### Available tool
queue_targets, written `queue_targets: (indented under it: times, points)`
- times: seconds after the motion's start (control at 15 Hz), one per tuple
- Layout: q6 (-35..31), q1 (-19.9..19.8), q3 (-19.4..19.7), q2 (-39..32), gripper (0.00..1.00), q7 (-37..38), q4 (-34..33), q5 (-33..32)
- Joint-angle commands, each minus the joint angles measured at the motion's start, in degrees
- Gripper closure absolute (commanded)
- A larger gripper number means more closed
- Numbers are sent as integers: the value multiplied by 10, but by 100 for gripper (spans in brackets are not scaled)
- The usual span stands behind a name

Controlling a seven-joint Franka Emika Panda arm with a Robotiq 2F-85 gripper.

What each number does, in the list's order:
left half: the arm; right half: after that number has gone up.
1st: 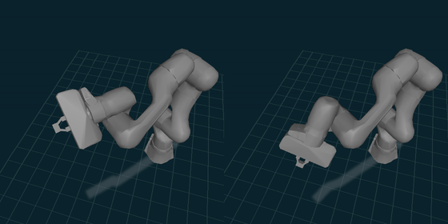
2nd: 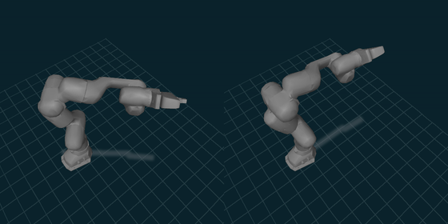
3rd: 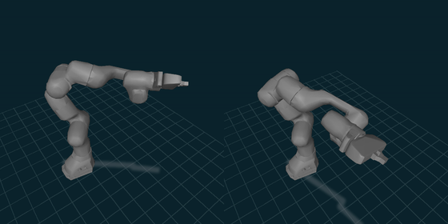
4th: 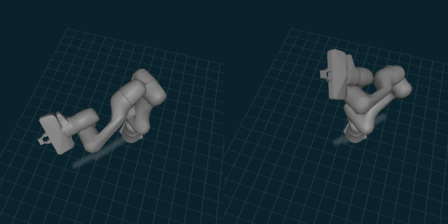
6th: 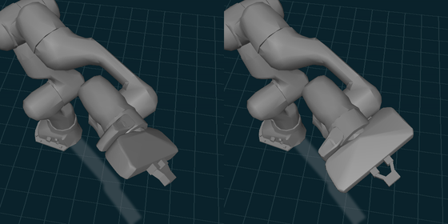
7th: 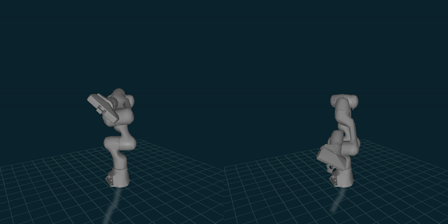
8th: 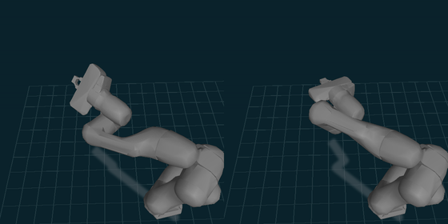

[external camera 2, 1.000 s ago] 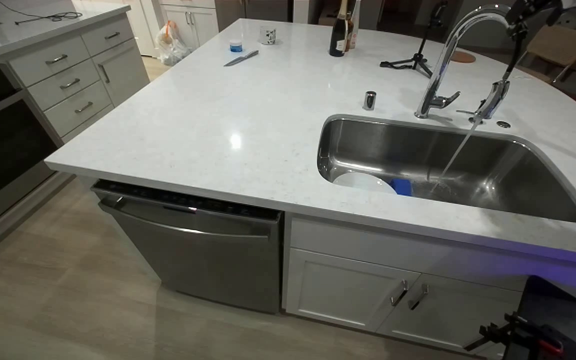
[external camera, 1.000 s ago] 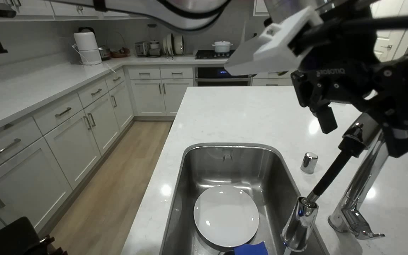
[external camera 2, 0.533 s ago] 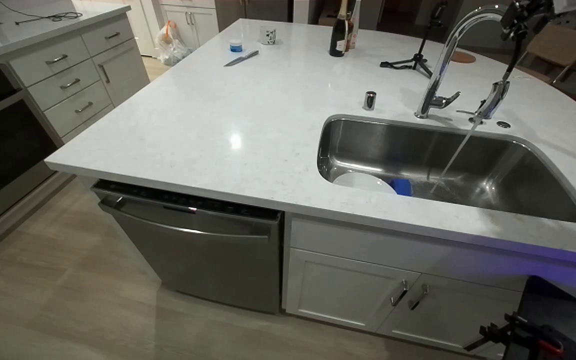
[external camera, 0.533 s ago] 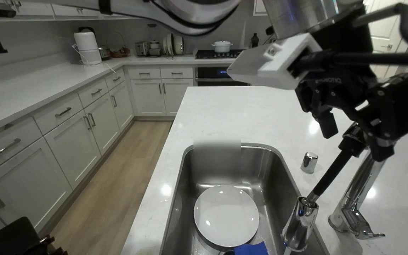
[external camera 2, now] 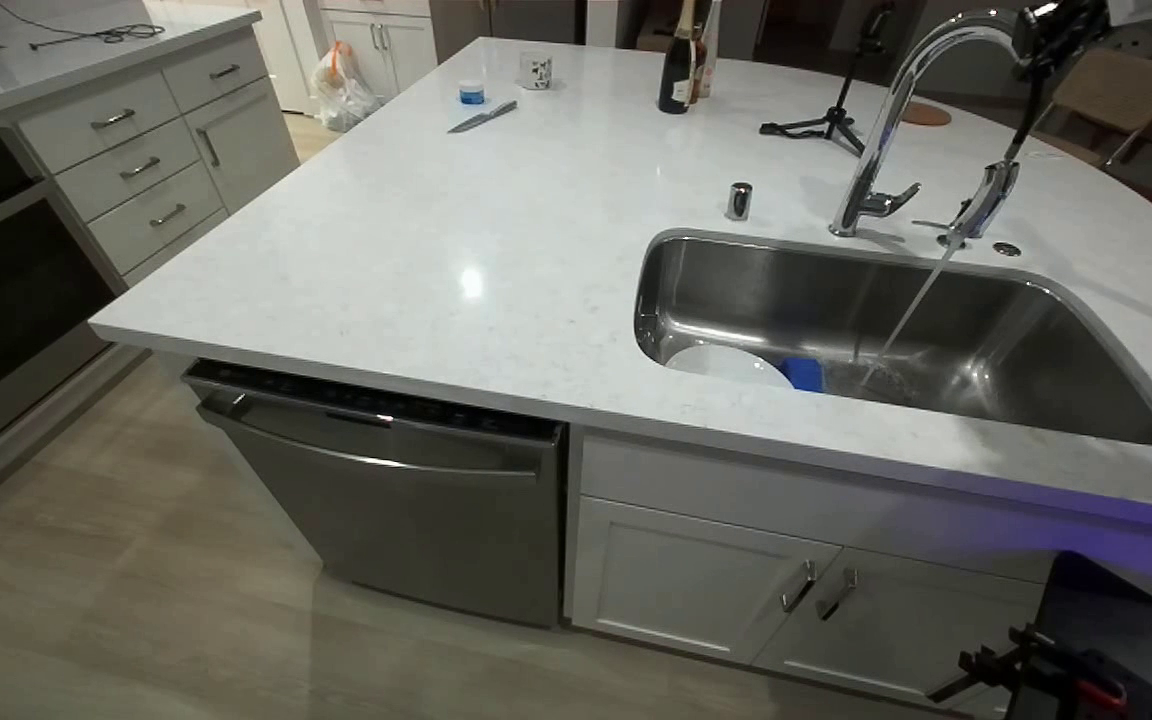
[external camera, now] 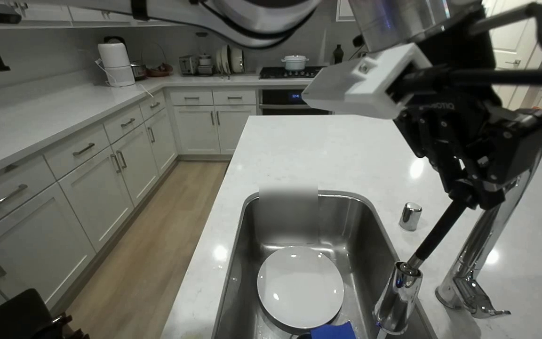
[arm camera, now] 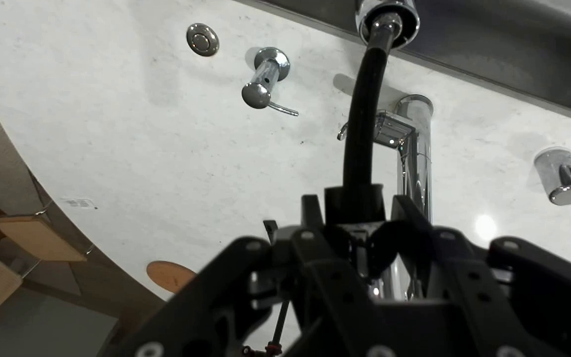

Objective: Move the faucet nozzle to the center

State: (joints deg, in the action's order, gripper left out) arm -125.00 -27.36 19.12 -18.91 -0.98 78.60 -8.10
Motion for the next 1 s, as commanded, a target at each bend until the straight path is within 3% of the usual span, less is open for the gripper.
queue_targets:
  times: [0.0, 0.93]
  points:
    - [-2, 1, -4, 6, 86, -11, 4, 3]
    - [14, 20, -16, 1, 86, 6, 2, 11]
